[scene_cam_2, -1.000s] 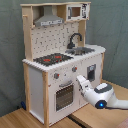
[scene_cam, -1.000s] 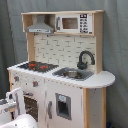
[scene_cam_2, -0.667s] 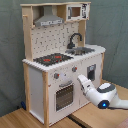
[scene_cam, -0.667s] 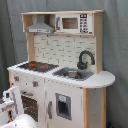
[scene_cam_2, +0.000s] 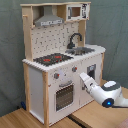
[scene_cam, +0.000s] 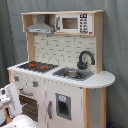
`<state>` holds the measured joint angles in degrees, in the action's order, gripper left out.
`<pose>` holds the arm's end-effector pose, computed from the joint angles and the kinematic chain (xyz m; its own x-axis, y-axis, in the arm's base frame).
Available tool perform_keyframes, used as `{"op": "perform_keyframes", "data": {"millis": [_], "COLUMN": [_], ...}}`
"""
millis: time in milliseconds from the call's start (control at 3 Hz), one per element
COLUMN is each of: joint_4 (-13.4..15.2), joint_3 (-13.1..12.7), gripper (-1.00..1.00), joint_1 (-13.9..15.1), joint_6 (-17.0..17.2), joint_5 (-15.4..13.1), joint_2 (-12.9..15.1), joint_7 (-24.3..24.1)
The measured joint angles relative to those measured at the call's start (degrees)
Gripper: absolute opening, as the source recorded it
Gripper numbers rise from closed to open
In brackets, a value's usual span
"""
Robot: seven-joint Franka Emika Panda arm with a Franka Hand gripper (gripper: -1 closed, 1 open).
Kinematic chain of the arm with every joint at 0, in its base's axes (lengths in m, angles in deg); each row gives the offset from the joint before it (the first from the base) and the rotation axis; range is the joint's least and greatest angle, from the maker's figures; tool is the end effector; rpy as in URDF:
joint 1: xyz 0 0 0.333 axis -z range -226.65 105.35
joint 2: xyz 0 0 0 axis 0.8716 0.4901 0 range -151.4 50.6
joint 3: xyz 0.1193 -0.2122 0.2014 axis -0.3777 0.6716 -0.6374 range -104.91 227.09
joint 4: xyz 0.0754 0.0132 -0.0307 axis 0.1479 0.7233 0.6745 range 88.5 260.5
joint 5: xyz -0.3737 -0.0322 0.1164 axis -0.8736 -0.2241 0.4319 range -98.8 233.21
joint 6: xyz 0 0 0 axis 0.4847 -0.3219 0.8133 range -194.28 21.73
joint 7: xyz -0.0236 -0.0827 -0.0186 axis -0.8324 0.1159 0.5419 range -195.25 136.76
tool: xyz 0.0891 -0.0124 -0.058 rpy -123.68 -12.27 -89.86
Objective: Play with the kitchen
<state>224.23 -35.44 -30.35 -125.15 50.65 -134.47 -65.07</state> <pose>0.2592 0.4143 0.2715 0.3505 0.8936 0.2805 -0.1435 -0.2447 0.9589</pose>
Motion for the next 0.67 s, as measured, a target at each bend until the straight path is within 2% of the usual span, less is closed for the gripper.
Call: {"op": "perform_keyframes", "data": {"millis": [333,667], "joint_4": [1.66,2.57], "joint_3": [1.28,1.87], "gripper": [1.00,1.00], "joint_1": [-2.19,-3.15], "joint_6": [0.55,0.30], "joint_5": [-0.38,-1.49], "joint_2": [-0.09,-0.21], "joint_7": [6.68,12.27]}}
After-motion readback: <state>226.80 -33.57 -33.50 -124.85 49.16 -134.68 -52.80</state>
